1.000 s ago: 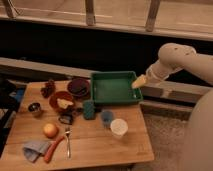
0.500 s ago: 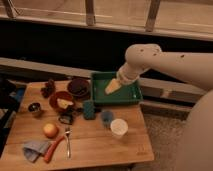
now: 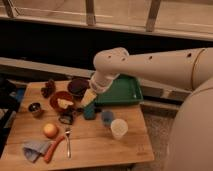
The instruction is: Wipe table surface with towel
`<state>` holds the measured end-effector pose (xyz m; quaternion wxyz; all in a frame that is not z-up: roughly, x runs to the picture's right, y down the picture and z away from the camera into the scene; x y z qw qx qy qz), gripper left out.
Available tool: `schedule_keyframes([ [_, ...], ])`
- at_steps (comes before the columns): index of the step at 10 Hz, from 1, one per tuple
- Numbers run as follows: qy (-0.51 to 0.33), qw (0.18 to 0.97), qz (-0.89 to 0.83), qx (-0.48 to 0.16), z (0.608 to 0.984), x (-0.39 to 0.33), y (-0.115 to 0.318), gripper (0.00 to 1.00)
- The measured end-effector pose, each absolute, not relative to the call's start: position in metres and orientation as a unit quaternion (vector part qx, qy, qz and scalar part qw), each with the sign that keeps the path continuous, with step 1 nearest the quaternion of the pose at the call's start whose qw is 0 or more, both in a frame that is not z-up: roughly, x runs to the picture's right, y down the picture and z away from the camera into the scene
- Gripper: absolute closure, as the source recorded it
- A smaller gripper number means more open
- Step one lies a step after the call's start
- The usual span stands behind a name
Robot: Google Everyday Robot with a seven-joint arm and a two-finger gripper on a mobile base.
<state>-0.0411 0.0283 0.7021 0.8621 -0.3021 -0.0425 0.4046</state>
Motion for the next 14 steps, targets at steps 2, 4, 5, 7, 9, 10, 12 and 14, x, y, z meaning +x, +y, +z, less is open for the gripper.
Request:
schedule_keyframes([
  [2,-0.042,0.862,0.405,-0.302,0.702,-0.04,0.029,0.2],
  [4,-0.043,0.863,0.404,-0.302,0.702,-0.042,0.029,0.2],
  [5,-0.048,0.866,0.397,-0.3,0.703,-0.044,0.03,0.2],
  [7,-0.065,0.878,0.367,-0.3,0.705,-0.068,0.034,0.2],
  [9,-0.085,0.888,0.333,-0.305,0.712,-0.113,0.035,0.2],
  [10,-0.098,0.892,0.314,-0.31,0.715,-0.14,0.036,0.2],
  [12,-0.128,0.897,0.271,-0.325,0.72,-0.197,0.041,0.2],
  [14,-0.155,0.897,0.226,-0.347,0.716,-0.244,0.059,0.2],
])
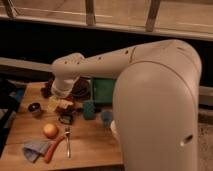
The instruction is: Wipe table surface with towel
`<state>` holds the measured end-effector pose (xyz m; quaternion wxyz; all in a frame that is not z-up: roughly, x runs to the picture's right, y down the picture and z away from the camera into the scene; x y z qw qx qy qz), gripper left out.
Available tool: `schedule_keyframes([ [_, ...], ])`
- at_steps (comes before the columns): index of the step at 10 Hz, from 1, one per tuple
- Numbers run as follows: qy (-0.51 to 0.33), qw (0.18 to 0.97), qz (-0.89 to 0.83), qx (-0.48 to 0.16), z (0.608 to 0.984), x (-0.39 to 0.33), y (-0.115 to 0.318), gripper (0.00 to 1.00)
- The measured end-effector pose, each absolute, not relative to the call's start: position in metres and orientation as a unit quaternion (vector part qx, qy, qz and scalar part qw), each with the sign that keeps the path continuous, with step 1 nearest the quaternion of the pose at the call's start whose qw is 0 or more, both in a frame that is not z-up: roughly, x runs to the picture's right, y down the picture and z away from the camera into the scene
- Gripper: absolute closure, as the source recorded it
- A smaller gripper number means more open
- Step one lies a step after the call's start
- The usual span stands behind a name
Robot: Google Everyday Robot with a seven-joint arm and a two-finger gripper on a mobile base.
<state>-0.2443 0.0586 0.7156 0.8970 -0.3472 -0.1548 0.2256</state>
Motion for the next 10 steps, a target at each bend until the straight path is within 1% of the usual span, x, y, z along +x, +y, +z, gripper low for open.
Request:
schedule_keyframes([
  [1,-0.172,0.895,0.195,-0.363,0.706,-0.269,0.075,0.2],
  [2,-0.177,0.894,0.185,-0.369,0.702,-0.276,0.08,0.2],
  [8,-0.165,0.898,0.185,-0.364,0.706,-0.266,0.082,0.2],
  [10,-0.164,0.898,0.174,-0.369,0.714,-0.275,0.099,0.2],
])
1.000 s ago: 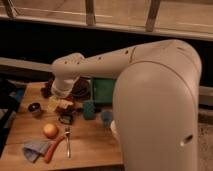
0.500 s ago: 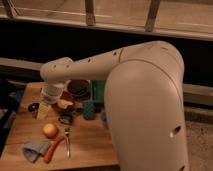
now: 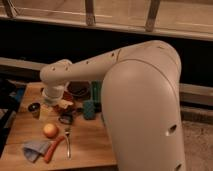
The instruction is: Wipe table surface with towel
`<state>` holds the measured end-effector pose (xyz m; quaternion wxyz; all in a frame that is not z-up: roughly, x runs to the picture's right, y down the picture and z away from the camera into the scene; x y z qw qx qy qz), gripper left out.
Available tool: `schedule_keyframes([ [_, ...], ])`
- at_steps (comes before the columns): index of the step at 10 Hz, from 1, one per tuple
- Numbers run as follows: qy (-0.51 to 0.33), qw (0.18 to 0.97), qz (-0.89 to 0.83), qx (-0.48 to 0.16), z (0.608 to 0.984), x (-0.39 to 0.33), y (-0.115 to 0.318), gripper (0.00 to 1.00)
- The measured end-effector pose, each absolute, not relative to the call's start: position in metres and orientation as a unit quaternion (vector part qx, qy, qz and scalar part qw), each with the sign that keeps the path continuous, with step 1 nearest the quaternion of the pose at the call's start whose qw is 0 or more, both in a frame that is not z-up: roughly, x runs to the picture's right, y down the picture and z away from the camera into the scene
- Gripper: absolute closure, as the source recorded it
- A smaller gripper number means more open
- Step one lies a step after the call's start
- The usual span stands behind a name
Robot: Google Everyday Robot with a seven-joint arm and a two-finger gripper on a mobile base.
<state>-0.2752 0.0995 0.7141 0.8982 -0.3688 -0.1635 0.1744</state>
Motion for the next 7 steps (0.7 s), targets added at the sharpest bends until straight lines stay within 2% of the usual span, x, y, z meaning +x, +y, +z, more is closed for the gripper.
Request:
schedule_keyframes([
  [7,-0.21,0.878,0.141,-0.406,0.729,-0.333,0.151,0.2],
])
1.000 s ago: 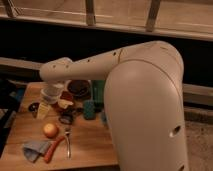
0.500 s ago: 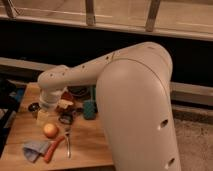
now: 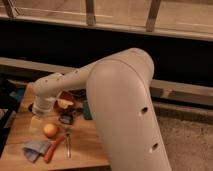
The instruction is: Wipe table surface with towel
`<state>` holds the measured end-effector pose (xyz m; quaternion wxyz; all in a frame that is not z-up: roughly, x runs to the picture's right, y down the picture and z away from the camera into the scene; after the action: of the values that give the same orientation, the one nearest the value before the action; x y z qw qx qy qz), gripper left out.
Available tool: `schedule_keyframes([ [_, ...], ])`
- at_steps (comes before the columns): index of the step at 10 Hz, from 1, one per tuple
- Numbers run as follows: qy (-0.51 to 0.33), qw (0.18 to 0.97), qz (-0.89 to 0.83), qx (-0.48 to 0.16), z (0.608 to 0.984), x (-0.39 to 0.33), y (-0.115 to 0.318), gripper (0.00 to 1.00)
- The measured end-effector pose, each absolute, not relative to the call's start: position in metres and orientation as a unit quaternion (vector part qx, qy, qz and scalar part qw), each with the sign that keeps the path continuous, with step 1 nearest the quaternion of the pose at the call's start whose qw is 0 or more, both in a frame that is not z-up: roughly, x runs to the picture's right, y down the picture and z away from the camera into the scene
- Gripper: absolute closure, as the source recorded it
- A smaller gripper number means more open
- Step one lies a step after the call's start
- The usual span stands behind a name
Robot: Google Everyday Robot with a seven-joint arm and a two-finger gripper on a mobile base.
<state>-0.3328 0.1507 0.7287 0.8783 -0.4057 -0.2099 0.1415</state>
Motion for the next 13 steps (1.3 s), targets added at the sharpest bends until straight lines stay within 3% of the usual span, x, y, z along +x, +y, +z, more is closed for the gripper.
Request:
schedule_keyframes([
  [7,-0.237,0.87,0.119,-0.415,0.725,-0.346,0.16,0.2],
  [13,-0.267,0.855,0.116,-0.429,0.715,-0.372,0.208,0.2],
])
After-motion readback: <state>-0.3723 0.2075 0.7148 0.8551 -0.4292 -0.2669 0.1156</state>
